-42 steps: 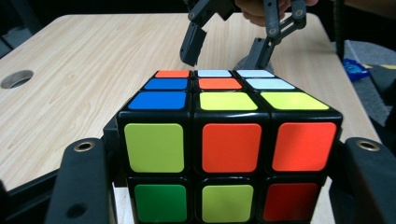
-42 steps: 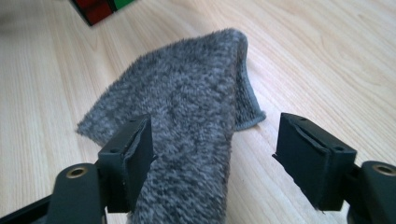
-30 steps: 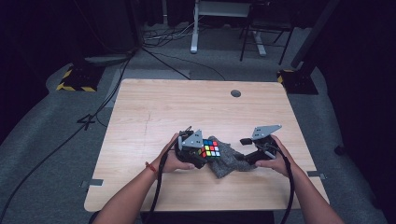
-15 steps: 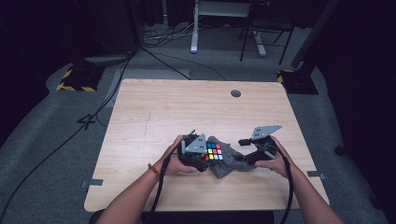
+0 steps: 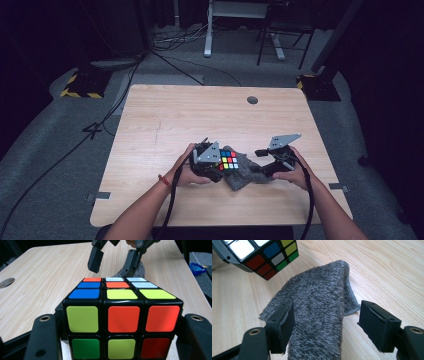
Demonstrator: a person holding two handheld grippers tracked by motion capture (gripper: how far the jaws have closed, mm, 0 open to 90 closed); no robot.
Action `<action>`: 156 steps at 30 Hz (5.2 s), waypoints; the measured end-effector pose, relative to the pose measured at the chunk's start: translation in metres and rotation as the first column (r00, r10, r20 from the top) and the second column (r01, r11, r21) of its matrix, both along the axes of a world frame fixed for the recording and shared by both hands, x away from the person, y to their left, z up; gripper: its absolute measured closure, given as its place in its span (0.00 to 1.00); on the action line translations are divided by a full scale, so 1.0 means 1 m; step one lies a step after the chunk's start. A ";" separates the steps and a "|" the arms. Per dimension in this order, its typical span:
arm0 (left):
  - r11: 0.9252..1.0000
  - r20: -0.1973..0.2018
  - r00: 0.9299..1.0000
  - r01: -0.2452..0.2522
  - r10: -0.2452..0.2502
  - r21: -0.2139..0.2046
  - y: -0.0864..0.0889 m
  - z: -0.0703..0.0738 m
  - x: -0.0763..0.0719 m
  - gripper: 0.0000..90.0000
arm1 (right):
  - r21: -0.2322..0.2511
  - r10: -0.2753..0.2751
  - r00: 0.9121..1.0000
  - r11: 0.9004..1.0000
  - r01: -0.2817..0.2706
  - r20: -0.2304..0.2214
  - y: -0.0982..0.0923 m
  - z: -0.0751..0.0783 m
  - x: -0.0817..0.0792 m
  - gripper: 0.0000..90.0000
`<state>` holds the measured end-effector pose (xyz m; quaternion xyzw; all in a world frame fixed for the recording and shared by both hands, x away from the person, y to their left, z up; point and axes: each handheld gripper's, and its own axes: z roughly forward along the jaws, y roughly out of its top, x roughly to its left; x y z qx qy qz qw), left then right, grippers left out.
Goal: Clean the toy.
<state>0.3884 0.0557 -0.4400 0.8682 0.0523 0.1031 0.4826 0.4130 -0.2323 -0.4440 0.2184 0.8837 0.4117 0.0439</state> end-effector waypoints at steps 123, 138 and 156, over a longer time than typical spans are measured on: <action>0.977 -0.655 0.756 -0.158 0.025 -0.144 -0.009 -0.006 0.040 0.37 | -0.146 0.164 0.744 0.985 -0.091 0.648 0.073 -0.001 -0.056 0.29; 0.972 -0.675 0.736 -0.193 0.054 -0.132 -0.008 -0.007 0.042 0.36 | -0.205 0.177 0.700 0.978 -0.044 0.692 0.078 -0.001 -0.063 0.37; 0.962 -0.644 0.764 -0.203 0.038 -0.183 -0.002 0.000 0.040 0.23 | -0.142 0.134 0.742 0.988 -0.052 0.657 0.070 0.008 -0.063 0.38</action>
